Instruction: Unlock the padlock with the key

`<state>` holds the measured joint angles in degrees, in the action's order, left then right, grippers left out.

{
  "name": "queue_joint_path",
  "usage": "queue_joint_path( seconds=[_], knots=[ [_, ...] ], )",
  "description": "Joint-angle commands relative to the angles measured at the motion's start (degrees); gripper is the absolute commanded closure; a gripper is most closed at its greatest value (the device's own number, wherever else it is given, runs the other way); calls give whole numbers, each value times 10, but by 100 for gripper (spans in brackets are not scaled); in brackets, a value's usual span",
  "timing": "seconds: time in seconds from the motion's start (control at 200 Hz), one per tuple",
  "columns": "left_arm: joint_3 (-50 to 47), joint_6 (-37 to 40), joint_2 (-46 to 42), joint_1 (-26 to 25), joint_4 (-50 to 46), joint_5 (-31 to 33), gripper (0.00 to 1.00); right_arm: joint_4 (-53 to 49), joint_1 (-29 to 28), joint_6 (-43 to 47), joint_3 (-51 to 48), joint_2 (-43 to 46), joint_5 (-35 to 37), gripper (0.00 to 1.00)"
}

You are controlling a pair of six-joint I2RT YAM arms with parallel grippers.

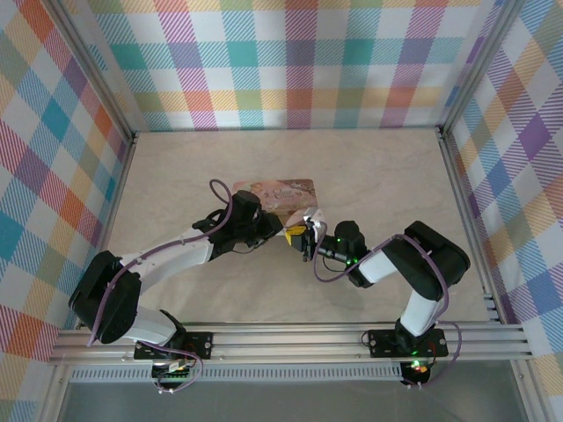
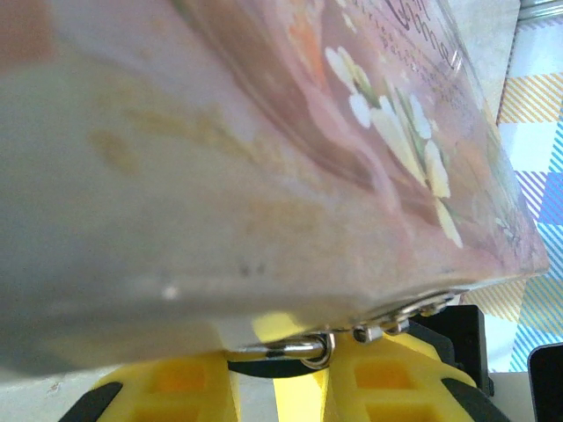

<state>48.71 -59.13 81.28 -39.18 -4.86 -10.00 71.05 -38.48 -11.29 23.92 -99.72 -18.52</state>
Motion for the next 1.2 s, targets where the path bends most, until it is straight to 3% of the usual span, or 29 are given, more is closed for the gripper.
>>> queue_joint_path(
  seconds=[0.0, 0.54, 1.2],
  knots=[
    [23, 9, 3, -15, -4, -81, 82, 63, -1, 4, 11, 3, 8, 100],
    [29, 11, 20, -16, 2, -91, 82, 75, -1, -44, 59, 13, -23, 100],
    [20, 21, 76, -15, 50, -53, 81, 77, -1, -52, -7, -15, 24, 100]
  ],
)
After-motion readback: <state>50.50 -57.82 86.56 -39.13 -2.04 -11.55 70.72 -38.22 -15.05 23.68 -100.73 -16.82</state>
